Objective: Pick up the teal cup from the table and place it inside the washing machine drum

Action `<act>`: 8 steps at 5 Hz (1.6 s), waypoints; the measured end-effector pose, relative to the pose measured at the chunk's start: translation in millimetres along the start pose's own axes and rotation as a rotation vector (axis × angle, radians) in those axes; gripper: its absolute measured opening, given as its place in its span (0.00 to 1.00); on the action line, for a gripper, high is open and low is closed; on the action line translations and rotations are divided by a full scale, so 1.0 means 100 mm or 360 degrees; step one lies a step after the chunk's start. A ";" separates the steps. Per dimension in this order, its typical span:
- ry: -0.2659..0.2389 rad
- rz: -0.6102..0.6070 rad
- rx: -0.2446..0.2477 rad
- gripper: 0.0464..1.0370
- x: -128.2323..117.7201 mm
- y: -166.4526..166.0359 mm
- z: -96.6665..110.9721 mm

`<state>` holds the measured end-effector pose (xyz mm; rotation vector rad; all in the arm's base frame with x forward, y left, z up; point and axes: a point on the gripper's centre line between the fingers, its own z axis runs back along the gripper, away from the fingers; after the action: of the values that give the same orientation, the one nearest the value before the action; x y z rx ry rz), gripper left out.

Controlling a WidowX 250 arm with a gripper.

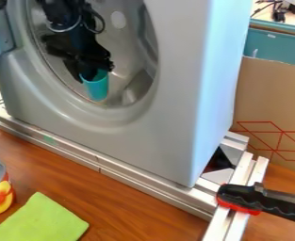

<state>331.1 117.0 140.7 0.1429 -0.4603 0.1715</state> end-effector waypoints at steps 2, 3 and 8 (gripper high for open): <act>0.0036 0.0056 -0.0127 0.07 0.27 0.04 -0.28; 0.0117 0.0109 -0.0163 0.07 0.35 0.03 -0.38; 0.0206 0.0295 -0.0223 0.89 0.33 0.01 -0.43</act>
<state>378.0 129.5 117.5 -0.0488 -0.3548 0.3273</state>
